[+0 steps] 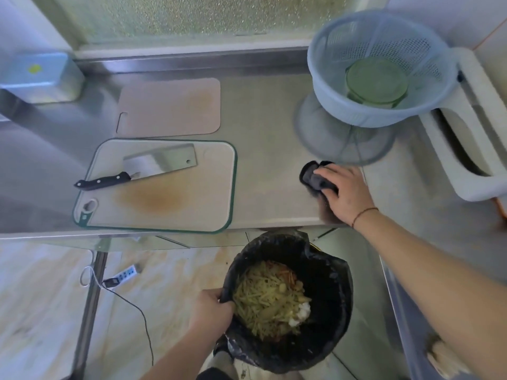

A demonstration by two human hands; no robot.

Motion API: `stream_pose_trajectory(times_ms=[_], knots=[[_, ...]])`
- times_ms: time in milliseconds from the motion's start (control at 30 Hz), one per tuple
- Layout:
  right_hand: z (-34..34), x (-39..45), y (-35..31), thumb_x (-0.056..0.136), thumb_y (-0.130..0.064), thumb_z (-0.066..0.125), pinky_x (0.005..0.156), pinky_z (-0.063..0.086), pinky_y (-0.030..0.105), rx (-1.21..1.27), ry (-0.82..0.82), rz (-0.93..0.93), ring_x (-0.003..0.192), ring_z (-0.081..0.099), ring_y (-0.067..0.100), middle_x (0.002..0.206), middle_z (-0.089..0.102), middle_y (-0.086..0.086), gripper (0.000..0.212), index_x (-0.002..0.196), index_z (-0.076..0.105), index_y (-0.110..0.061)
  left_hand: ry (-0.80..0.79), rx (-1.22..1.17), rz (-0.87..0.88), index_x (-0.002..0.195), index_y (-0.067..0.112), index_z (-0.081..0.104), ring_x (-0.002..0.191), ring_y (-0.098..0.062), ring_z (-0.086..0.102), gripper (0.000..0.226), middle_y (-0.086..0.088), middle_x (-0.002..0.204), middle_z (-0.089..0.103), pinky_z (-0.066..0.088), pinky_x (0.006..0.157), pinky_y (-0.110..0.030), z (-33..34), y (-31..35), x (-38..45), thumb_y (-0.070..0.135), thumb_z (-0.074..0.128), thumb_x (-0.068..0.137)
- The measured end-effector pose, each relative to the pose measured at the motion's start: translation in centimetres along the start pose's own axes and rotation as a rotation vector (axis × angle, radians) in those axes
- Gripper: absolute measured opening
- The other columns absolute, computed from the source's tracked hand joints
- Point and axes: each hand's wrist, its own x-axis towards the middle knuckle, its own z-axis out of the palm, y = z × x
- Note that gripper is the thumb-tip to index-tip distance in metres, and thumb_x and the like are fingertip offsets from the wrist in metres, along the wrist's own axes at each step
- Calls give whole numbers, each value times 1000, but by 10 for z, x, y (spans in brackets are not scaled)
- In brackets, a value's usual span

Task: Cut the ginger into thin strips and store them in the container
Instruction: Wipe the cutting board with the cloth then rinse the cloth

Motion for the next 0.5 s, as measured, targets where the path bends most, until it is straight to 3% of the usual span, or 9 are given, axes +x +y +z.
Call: stream_pose_trajectory(times_ms=[133,333,400,500], knots=[[0,-21,-12,77,1,69,92,46,47,17,-48,-215,98,50,36,121,64,8,43,117,67,-16,15,-15,24,60,17,72,61,-26,64,33,-12,63,70,45,45,-24,17,8,-2,-5,57,80],[-13,-63,-25,69,4,64,84,48,31,58,-339,-698,90,52,19,109,65,0,48,111,67,-20,31,-8,53,60,18,72,55,-24,58,37,-6,55,63,43,46,-24,29,15,-5,-6,54,82],[-23,-59,-30,74,3,58,88,47,28,119,-367,-694,95,53,17,109,64,-3,47,113,66,-22,21,16,61,64,19,72,54,-21,55,37,-3,53,60,39,43,-21,28,19,-7,-5,53,83],[-28,-12,-39,76,4,57,93,44,30,207,-96,-463,98,53,21,109,63,2,45,114,66,-17,25,48,71,68,15,74,56,-22,55,31,-3,56,59,40,46,-21,27,22,-5,-3,53,81]])
